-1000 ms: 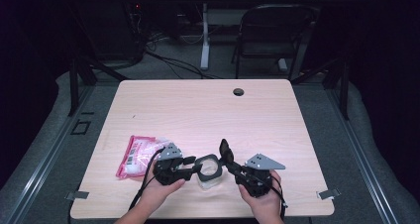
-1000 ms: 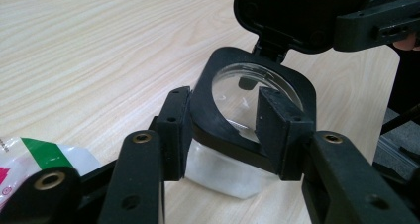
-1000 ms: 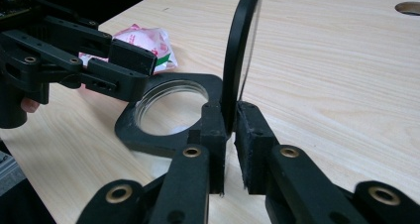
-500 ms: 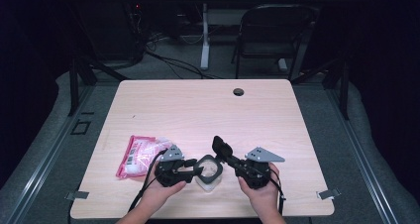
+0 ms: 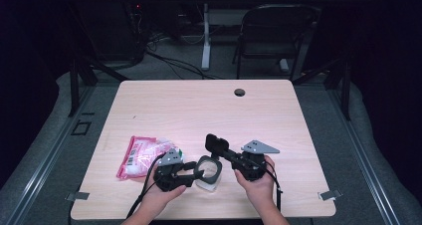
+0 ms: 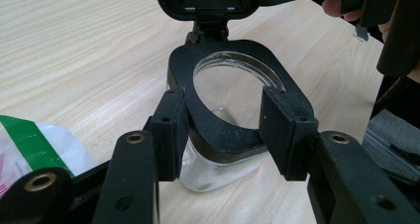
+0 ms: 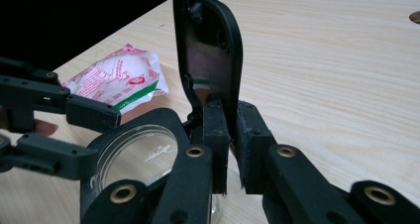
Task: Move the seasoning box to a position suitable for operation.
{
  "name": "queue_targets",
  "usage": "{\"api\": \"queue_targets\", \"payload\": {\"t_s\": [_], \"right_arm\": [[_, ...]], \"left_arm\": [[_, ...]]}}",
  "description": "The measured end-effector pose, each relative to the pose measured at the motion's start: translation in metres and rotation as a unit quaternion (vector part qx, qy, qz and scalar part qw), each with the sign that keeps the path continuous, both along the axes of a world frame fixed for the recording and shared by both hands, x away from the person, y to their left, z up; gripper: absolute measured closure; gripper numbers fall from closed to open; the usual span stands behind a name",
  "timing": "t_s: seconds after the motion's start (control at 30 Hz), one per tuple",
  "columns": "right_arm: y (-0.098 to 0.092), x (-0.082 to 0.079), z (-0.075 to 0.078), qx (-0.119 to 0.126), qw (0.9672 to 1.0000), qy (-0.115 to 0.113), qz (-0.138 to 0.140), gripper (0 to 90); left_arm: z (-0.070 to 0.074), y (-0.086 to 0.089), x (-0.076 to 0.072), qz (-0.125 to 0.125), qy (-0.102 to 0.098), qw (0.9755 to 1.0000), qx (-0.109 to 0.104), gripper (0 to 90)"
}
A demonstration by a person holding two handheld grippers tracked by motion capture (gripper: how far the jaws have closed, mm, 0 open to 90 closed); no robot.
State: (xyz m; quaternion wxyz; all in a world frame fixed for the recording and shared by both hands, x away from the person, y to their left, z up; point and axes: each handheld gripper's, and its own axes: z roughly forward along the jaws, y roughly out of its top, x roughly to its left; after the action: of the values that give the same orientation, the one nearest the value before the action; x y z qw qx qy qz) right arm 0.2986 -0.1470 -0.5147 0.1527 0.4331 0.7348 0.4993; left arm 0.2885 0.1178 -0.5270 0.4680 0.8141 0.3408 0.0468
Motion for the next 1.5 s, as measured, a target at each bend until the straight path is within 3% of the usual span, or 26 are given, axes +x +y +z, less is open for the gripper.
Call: {"api": "queue_targets", "payload": {"t_s": [0.37,0.53,1.07,1.2,1.5], "right_arm": [[0.008,0.009,-0.001,0.002,1.0,-0.004,0.006,82.8],[0.008,0.011,-0.002,0.003,1.0,-0.005,0.007,81.0],[0.01,0.016,-0.003,0.013,0.9998,-0.003,0.012,78.9],[0.011,0.016,-0.003,0.005,0.9999,-0.005,0.014,76.1],[0.005,0.01,-0.003,0.011,0.9998,-0.006,0.014,69.9]], "left_arm": [[0.0,-0.001,-0.006,0.013,-0.005,0.9999,0.003,51.0],[0.0,-0.001,-0.007,-0.001,0.013,0.9998,-0.013,53.9],[0.0,-0.002,-0.009,-0.002,0.003,1.0,-0.009,53.6],[0.001,-0.002,-0.009,-0.006,0.0,1.0,-0.005,53.7],[0.008,0.011,-0.007,0.008,-0.011,0.9999,-0.006,53.8]]}}
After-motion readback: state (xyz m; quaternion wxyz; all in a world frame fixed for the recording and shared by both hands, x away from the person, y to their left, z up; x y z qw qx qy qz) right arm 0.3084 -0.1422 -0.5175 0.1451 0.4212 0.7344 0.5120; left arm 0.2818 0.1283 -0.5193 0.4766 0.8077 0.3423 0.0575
